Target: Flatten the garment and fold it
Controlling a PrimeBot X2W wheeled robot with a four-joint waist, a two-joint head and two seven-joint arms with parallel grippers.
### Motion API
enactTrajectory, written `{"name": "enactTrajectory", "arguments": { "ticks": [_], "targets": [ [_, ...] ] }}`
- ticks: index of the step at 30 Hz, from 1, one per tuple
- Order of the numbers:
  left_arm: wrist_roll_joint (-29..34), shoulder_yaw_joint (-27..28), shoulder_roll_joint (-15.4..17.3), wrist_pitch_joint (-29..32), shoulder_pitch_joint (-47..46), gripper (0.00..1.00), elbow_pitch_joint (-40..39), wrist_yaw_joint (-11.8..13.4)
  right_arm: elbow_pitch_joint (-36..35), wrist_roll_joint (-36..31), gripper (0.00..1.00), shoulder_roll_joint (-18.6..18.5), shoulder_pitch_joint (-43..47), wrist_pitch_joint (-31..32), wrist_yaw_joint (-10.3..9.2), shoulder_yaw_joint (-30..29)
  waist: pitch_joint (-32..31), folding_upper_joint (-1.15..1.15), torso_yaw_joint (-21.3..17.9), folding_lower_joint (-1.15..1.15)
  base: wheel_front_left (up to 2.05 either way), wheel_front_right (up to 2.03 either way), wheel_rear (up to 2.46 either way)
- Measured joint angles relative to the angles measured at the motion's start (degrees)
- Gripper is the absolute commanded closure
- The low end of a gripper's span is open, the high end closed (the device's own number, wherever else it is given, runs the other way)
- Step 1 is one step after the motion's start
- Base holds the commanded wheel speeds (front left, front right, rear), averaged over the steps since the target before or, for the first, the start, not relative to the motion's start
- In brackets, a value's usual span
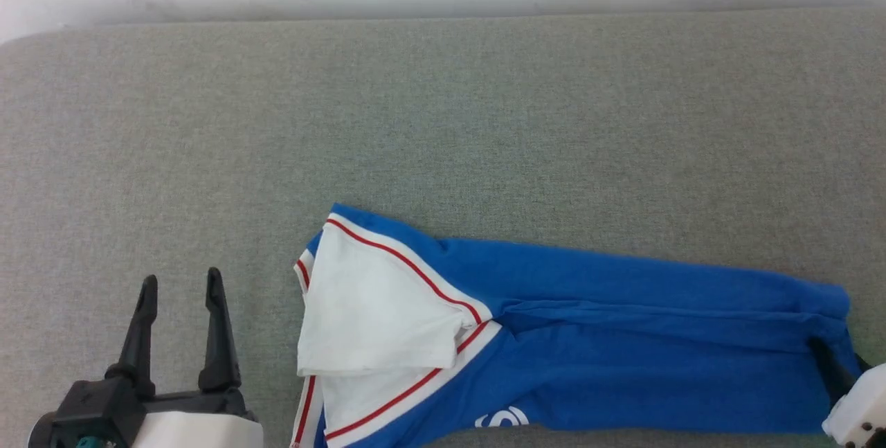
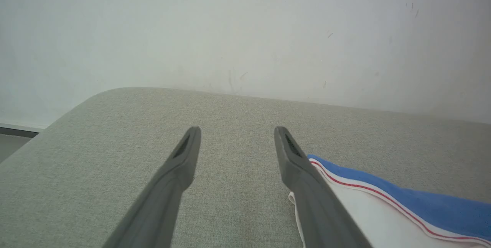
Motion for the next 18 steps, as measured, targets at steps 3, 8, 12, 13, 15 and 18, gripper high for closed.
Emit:
{"name": "enactTrajectory", "arguments": {
  "ticks": [3,8,12,13,15,18],
  "targets": [
    [-0.01,-0.30,0.02,0.43,-0.02,0.00,0.18,-0.11,0.22,-0.66,1.00,0.47,-0.98,2.82,0.11,-1.65,-0.35,0.00,0.34,0.00,0.00,0.00,0.00],
    [-0.01,-0.32,0.24,0.83,-0.02,0.00,0.26,-0.11,-0.94,-2.33,1.00,2.13,-1.46,4.54,0.14,-4.45,-1.20,0.00,0.58,0.00,0.00,0.00,0.00],
    [-0.01,-0.41,0.29,0.83,-0.02,0.00,0.43,-0.10,-2.49,-4.75,1.00,1.83,-1.72,4.72,0.09,-8.65,-1.70,0.00,0.38,0.00,0.00,0.00,0.00],
    [-0.01,-0.51,0.29,0.83,-0.01,0.00,0.55,-0.10,-2.76,-5.21,1.00,1.46,-2.03,4.72,0.08,-10.05,-1.79,0.00,0.29,0.00,0.00,0.00,0.00],
    [-0.01,-0.89,0.24,0.83,-0.02,0.00,0.76,-0.10,-3.34,-6.69,1.00,0.59,-2.65,4.74,0.08,-12.88,-1.94,0.00,0.17,0.00,0.00,0.00,0.00],
    [-0.01,-1.54,0.12,0.83,-0.05,0.00,1.32,-0.10,-3.81,-9.33,1.00,-1.48,-2.96,4.72,0.08,-16.47,-1.98,0.00,0.19,0.00,0.00,0.00,0.00]
  ]
}}
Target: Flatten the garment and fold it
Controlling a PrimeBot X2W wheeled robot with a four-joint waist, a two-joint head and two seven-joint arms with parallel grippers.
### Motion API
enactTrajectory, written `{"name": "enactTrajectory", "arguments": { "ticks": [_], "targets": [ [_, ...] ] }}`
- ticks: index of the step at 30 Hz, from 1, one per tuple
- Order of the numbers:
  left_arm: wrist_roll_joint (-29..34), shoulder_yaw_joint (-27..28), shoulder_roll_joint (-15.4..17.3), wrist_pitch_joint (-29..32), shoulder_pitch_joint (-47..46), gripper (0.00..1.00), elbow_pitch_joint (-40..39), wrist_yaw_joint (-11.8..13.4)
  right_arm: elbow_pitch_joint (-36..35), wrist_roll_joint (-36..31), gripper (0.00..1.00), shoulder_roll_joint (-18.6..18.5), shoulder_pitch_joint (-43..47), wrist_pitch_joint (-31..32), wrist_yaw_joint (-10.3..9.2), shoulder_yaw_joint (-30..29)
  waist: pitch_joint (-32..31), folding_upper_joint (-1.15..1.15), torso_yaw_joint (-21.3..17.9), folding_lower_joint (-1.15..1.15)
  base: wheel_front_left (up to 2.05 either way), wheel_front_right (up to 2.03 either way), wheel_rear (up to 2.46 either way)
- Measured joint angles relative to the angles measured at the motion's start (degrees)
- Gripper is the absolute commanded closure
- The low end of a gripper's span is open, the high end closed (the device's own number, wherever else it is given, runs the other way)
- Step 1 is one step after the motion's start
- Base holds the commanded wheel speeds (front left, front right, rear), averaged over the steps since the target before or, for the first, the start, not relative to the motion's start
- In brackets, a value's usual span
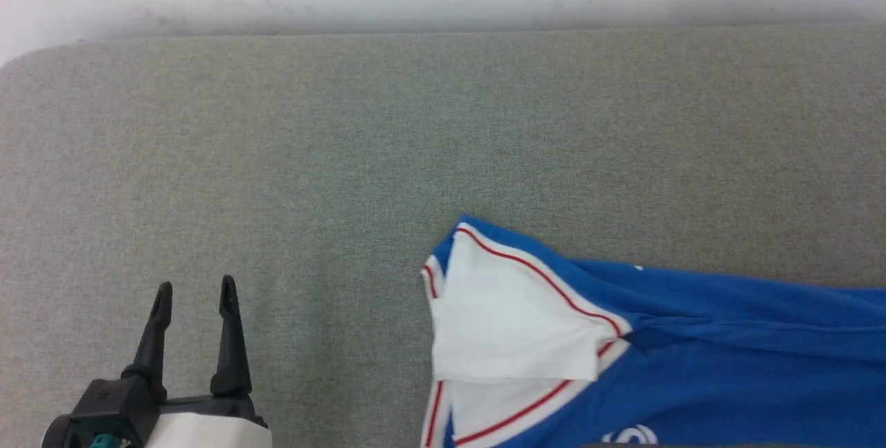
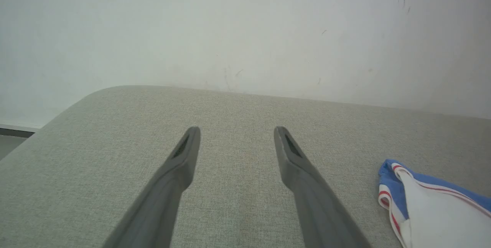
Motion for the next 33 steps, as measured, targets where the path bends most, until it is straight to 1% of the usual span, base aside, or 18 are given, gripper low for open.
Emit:
{"name": "enactTrajectory", "arguments": {
  "ticks": [3,6,14,18,22,25,29,33],
  "targets": [
    [0.00,-0.40,-0.20,0.00,-0.20,0.00,0.74,-0.01,-1.41,-0.52,1.00,-0.64,-0.18,0.45,-0.01,-0.22,-0.01,0.00,-0.03,0.00,0.00,0.00,0.00],
    [-0.02,-0.59,-0.49,0.00,-0.26,0.00,1.30,-0.02,-4.36,1.08,1.00,-0.11,-0.07,2.22,-0.03,3.03,-0.08,0.00,-0.13,0.00,0.00,0.00,0.00],
    [-0.13,-1.22,-0.86,-0.01,-0.64,0.00,2.13,-0.09,-16.25,7.76,1.00,-0.13,3.88,8.84,-0.08,19.97,-0.14,0.00,-0.05,0.00,0.00,0.00,0.00],
    [-0.22,-1.71,-0.92,-0.01,-1.53,0.00,2.53,-0.51,-19.95,9.67,1.00,0.33,4.04,11.25,-0.08,30.15,-0.01,0.00,0.30,0.00,0.00,0.00,0.00],
    [-0.58,-2.44,-1.27,0.07,-2.26,0.00,2.98,-1.02,-21.28,10.81,1.00,-0.31,3.29,13.29,-0.08,40.00,0.07,0.00,1.08,0.00,0.00,0.00,0.00],
    [-0.67,-2.58,-1.38,0.07,-2.59,0.00,3.25,-1.04,-21.57,11.70,1.00,-1.02,0.99,14.15,-0.08,46.06,0.20,0.00,1.82,0.00,0.00,0.00,0.00],
    [-0.91,-2.89,-1.54,0.05,-2.77,0.00,3.70,-1.10,-20.56,12.22,1.00,-1.16,-3.38,14.49,-0.08,52.32,0.58,0.00,2.76,0.00,0.00,0.00,0.00],
    [-1.11,-3.45,-1.98,0.04,-3.87,0.00,4.54,-1.56,-17.07,12.06,1.00,-0.68,-7.51,14.74,-0.09,56.55,1.11,0.00,3.69,0.00,0.00,0.00,0.00]
  ]
}}
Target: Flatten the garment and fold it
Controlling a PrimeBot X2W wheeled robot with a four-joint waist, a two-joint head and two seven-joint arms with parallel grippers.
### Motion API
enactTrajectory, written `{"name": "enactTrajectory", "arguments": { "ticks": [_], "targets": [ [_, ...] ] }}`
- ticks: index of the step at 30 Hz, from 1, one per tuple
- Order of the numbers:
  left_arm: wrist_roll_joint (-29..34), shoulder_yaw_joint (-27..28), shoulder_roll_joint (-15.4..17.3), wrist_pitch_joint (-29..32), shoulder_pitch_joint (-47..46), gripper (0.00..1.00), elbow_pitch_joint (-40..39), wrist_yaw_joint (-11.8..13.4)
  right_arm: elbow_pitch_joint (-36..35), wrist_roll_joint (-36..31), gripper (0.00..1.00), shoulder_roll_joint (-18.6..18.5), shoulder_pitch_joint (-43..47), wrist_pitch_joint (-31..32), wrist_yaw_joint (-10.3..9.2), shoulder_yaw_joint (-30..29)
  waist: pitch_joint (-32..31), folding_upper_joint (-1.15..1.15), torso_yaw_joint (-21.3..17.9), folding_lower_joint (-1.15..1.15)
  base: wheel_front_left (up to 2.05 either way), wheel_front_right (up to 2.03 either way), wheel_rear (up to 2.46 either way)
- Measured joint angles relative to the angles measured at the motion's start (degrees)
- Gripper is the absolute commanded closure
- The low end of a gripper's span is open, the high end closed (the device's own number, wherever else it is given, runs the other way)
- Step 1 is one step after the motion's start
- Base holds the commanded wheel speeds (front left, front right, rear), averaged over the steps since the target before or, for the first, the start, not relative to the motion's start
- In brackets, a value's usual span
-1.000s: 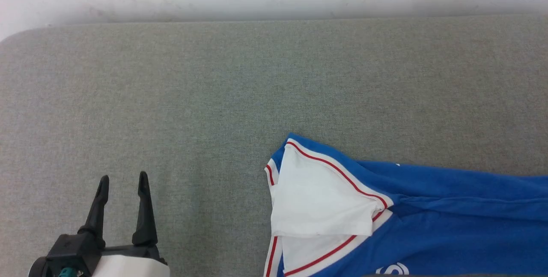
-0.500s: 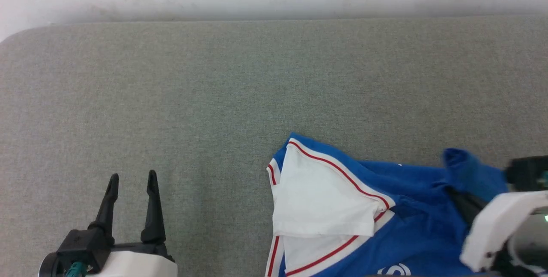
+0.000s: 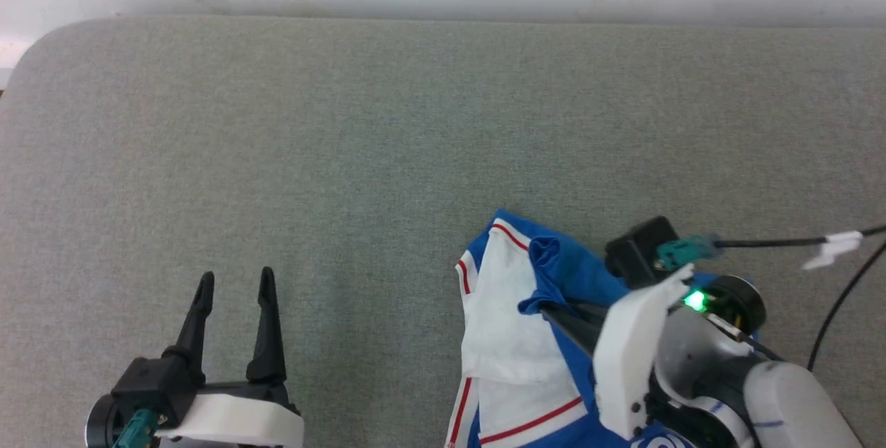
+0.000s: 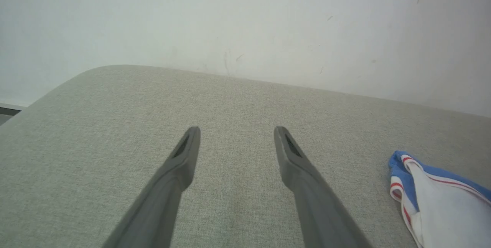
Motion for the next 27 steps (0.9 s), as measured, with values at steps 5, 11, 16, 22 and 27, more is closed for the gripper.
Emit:
{"name": "enactTrajectory", "arguments": {
  "ticks": [5,11,16,22,27],
  "targets": [
    [-0.48,-0.65,-0.81,-0.09,-1.25,0.00,1.38,-0.52,5.78,-1.96,1.00,0.49,-4.98,0.64,0.00,4.31,0.34,0.00,1.21,0.00,0.00,0.00,0.00],
    [-0.74,-1.38,-1.51,-0.42,-1.69,0.00,3.11,-1.08,14.66,-5.59,1.00,1.91,-10.83,0.98,0.00,9.23,-0.17,0.00,1.76,0.00,0.00,0.00,0.00],
    [-1.15,-2.11,-1.90,-0.51,-2.27,0.00,4.60,-1.93,22.75,-7.92,1.00,2.94,-13.68,0.89,0.01,12.40,-1.00,0.00,2.32,0.00,0.00,0.00,0.00],
    [-1.59,-2.43,-1.85,-0.47,-2.27,0.00,5.82,-2.24,30.06,-9.22,0.00,5.06,-14.93,-2.10,0.09,12.33,-2.42,0.00,2.24,-0.01,0.00,0.00,0.00],
    [-2.09,-2.50,-1.58,-0.12,-2.15,0.00,6.09,-2.45,29.39,-6.35,0.00,5.64,-15.16,-6.21,0.07,12.13,-3.30,0.00,1.15,-0.01,0.00,0.00,0.00]
  ]
}}
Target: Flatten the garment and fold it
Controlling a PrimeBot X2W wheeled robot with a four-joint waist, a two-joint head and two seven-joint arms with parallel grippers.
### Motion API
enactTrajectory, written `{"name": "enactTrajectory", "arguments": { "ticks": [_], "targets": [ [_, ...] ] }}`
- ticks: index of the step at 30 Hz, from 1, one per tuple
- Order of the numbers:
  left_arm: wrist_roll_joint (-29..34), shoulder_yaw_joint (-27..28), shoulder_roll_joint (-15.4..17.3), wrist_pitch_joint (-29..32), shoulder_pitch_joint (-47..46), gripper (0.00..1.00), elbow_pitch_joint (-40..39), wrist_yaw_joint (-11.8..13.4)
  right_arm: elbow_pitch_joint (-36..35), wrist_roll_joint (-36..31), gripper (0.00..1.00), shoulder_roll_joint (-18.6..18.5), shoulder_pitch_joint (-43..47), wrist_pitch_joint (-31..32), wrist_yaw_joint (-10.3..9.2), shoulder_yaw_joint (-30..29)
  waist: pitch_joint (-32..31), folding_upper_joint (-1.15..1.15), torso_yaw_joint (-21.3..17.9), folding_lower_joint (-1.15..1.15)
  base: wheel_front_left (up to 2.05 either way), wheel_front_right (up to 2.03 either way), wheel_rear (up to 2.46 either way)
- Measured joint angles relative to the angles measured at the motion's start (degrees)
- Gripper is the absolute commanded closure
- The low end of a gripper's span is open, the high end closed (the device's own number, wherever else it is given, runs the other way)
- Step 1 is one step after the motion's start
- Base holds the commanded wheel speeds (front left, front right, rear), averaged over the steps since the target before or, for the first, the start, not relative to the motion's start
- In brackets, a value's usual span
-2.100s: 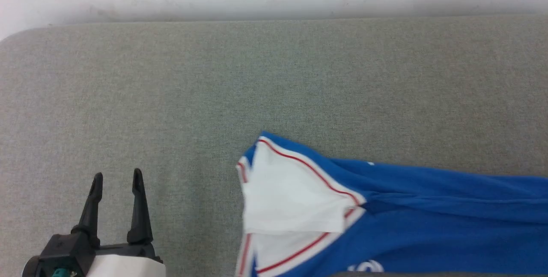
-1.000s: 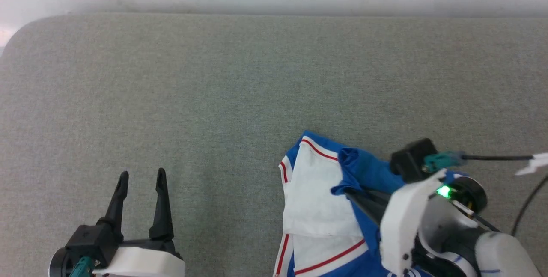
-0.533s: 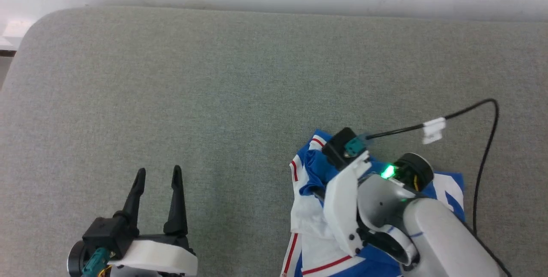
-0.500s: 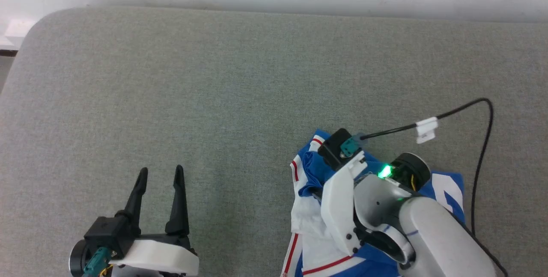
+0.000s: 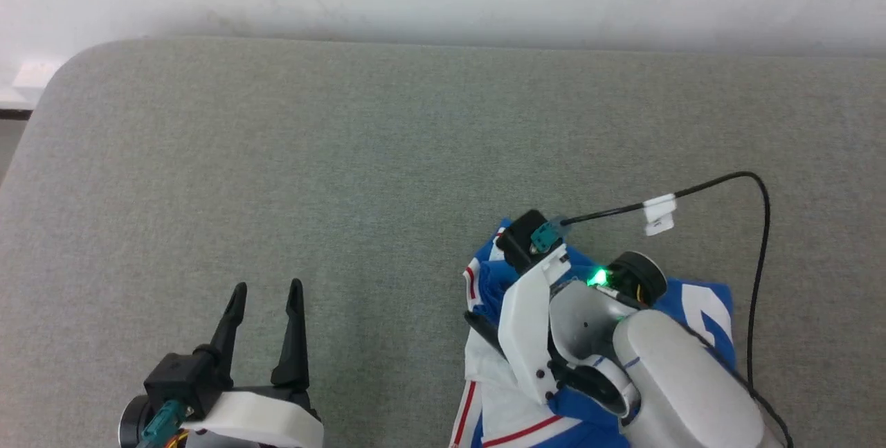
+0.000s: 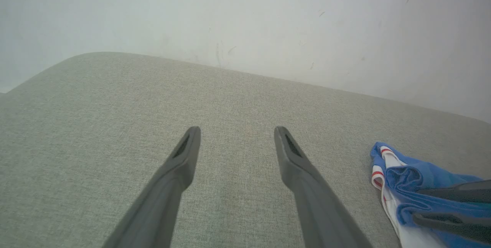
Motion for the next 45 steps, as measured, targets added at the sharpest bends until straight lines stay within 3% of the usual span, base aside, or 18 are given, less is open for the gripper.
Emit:
{"name": "enactTrajectory", "arguments": {
  "ticks": [5,10,13,17,26,35,42,43,44,45],
  "targets": [
    [-0.08,0.16,0.45,0.09,0.65,0.00,-0.40,0.05,-9.79,4.59,0.00,-1.80,1.68,-1.24,0.01,-6.34,-0.92,0.00,-1.41,0.00,0.00,0.00,0.00],
    [-0.07,0.31,1.15,0.16,1.81,0.00,-1.62,0.57,-21.19,4.23,0.00,-5.44,11.17,-4.25,-0.04,-23.14,-1.23,0.00,-2.90,0.00,0.00,0.00,0.00],
    [-0.02,0.65,1.52,0.16,2.08,0.00,-2.87,1.19,-26.58,3.10,0.00,-4.15,18.70,-5.93,-0.07,-33.08,-0.98,0.00,-3.62,0.00,0.00,0.00,0.00],
    [0.02,1.35,2.12,0.15,3.07,0.00,-4.70,1.86,-30.48,3.38,0.00,-1.30,27.26,-6.17,-0.07,-39.58,-0.25,0.00,-4.55,0.00,0.00,0.00,0.00],
    [0.22,1.23,2.83,1.16,2.44,0.00,-6.46,2.04,-25.94,6.38,0.00,0.38,30.36,-7.98,-0.07,-40.44,2.36,0.00,-5.51,0.01,0.00,0.00,0.00],
    [1.09,0.57,3.78,2.01,1.55,0.00,-6.77,2.04,-16.03,10.92,0.00,0.43,28.59,-12.09,-0.07,-38.47,2.45,0.00,-2.89,0.00,0.00,0.00,0.00],
    [1.08,0.42,3.92,2.08,1.55,0.00,-7.13,2.07,-12.90,10.88,0.00,-0.14,26.49,-10.04,-0.07,-35.68,2.41,0.00,-1.73,0.00,0.00,0.00,0.00],
    [1.08,0.35,3.91,2.08,1.54,0.00,-7.13,2.07,-12.69,10.60,0.58,-0.21,26.22,-9.96,-0.07,-35.61,2.50,0.00,-1.69,0.00,0.00,0.00,0.00],
    [1.08,0.24,3.89,2.08,1.52,0.00,-7.11,2.07,-12.41,10.11,1.00,-0.22,25.91,-9.98,-0.07,-35.61,2.58,0.00,-1.67,0.00,0.00,0.00,0.00],
    [1.08,0.13,3.86,2.08,1.47,0.00,-7.10,2.07,-12.12,9.47,1.00,-0.23,25.55,-9.98,-0.07,-35.55,2.66,0.00,-1.67,0.00,0.00,0.00,0.00]
  ]
}}
